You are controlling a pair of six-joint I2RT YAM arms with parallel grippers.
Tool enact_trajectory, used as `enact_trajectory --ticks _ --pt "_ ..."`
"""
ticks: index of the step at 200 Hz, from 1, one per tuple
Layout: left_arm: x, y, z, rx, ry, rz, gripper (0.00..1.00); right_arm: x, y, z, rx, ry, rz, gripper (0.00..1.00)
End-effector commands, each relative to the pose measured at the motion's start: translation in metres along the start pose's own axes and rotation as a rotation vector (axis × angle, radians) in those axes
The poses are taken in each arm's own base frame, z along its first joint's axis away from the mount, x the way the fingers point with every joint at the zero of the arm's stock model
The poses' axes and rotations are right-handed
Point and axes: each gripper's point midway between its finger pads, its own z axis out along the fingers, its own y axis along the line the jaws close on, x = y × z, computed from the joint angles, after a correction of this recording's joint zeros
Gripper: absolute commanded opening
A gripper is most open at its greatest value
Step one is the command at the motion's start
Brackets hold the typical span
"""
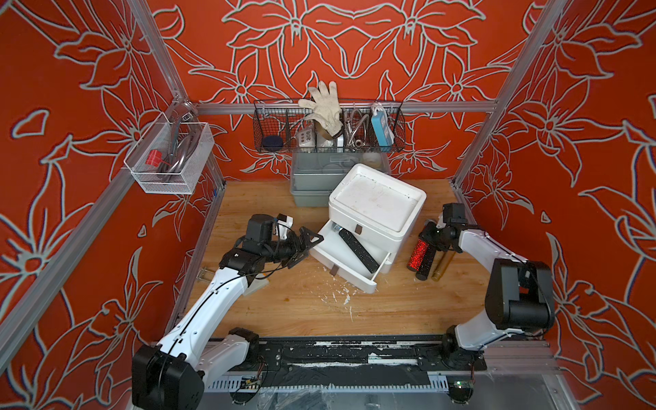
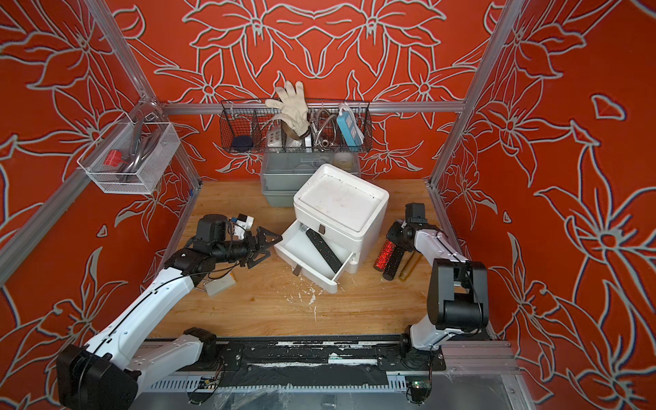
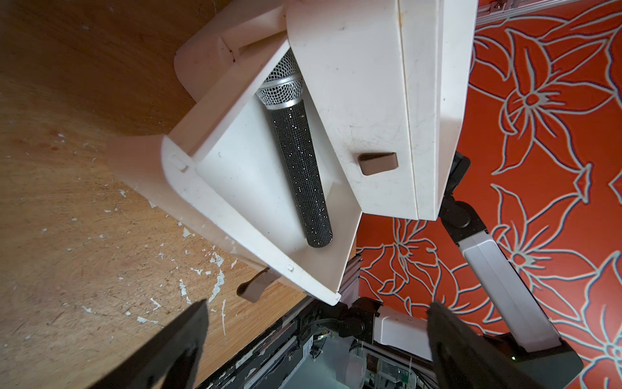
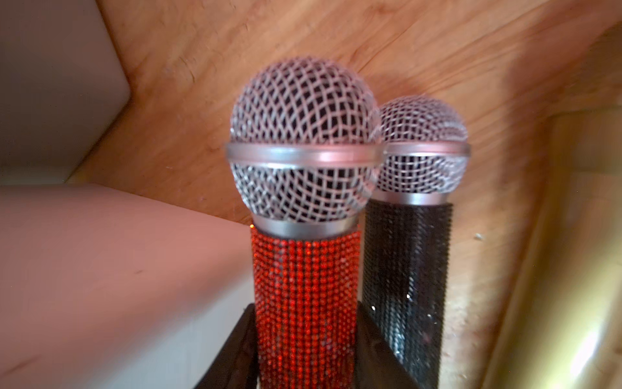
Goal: Take the microphone out of the drawer
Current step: Place the microphone at the center of the board.
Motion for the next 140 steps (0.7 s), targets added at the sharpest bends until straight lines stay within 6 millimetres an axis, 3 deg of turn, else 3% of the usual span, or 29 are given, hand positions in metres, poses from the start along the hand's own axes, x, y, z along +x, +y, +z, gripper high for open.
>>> enact_trajectory --ticks 1,40,87,116,140 --pt "0.003 -0.002 -0.003 0.004 -0.006 0.010 1.00 0.004 0.003 0.011 -0.009 0.010 0.009 0.02" --pt "0.003 -0.001 -0.003 -0.002 -0.012 0.009 1.00 0.008 0.001 0.025 0.002 0.035 0.012 0.04" --pt "0.002 0.000 -0.003 -0.003 -0.014 0.006 1.00 0.011 0.000 0.033 0.014 0.050 0.018 0.15" --pt "0.002 0.001 -0.003 -0.004 -0.017 0.006 1.00 0.011 0.003 0.034 0.006 0.057 0.020 0.34" --pt "0.002 0.001 -0.004 -0.005 -0.021 0.009 1.00 0.008 0.008 0.030 -0.001 0.050 0.015 0.41"
